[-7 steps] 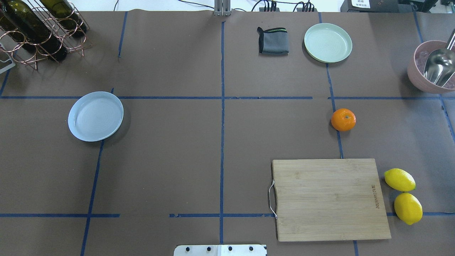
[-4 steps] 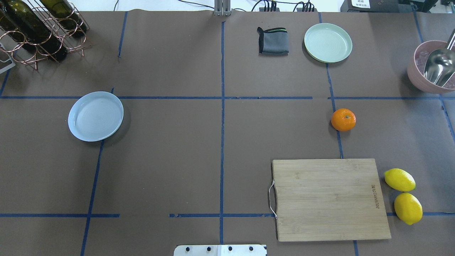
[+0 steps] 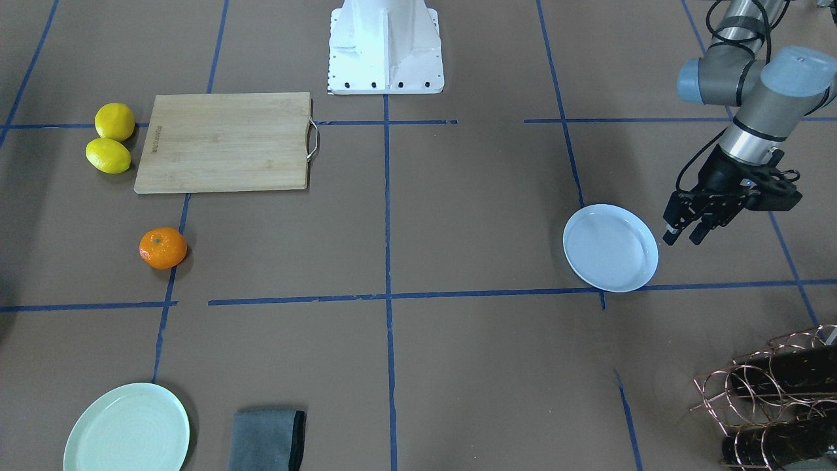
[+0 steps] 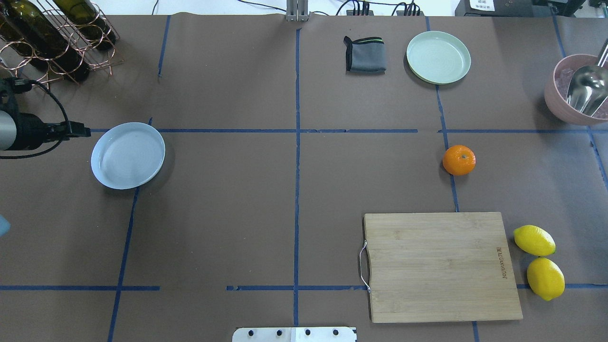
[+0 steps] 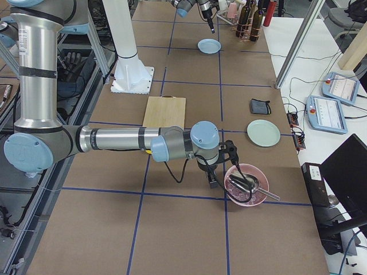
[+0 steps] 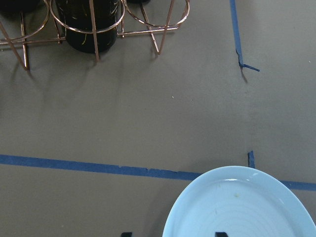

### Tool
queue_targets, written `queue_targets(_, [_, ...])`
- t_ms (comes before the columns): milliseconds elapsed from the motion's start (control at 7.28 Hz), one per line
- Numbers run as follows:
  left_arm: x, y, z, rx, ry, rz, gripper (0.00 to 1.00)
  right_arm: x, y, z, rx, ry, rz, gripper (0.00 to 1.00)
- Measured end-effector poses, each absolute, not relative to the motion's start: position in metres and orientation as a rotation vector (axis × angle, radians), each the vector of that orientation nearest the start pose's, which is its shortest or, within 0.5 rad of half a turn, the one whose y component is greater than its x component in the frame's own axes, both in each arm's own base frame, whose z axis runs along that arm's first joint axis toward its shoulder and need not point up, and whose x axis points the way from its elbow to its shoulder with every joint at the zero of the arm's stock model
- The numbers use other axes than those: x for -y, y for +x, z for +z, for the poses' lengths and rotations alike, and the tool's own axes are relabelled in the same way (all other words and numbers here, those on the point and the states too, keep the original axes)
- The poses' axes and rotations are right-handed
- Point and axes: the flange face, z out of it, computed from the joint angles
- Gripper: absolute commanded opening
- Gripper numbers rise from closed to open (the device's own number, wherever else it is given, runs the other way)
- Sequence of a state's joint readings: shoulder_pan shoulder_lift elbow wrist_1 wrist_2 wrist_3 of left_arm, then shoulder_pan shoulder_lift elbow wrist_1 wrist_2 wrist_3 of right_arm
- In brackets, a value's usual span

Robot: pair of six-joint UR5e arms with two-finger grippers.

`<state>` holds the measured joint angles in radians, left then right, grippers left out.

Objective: Pick orange to plate
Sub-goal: 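Reach the left gripper to the light blue plate's rim and grip it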

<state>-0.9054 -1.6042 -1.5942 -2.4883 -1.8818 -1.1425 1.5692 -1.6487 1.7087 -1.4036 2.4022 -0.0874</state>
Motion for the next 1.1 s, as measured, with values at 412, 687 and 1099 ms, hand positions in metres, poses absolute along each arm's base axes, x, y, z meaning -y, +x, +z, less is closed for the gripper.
queue_targets(412, [0.485,0.288,0.549,-0.908,0.364,-0.264,0.64,0.469,0.059,0.608,0.819,0.245,-0.176,1.00])
queue_targets(687, [0.480,0.299,0.555,-0.894,0.359,-0.253,0.43,0.468,0.059,0.610,0.819,0.242,-0.174,1.00])
queue_targets(1099, [0.479,0.302,0.559,-0.887,0.358,-0.252,0.17,0.467,0.059,0.610,0.819,0.240,-0.174,1.00])
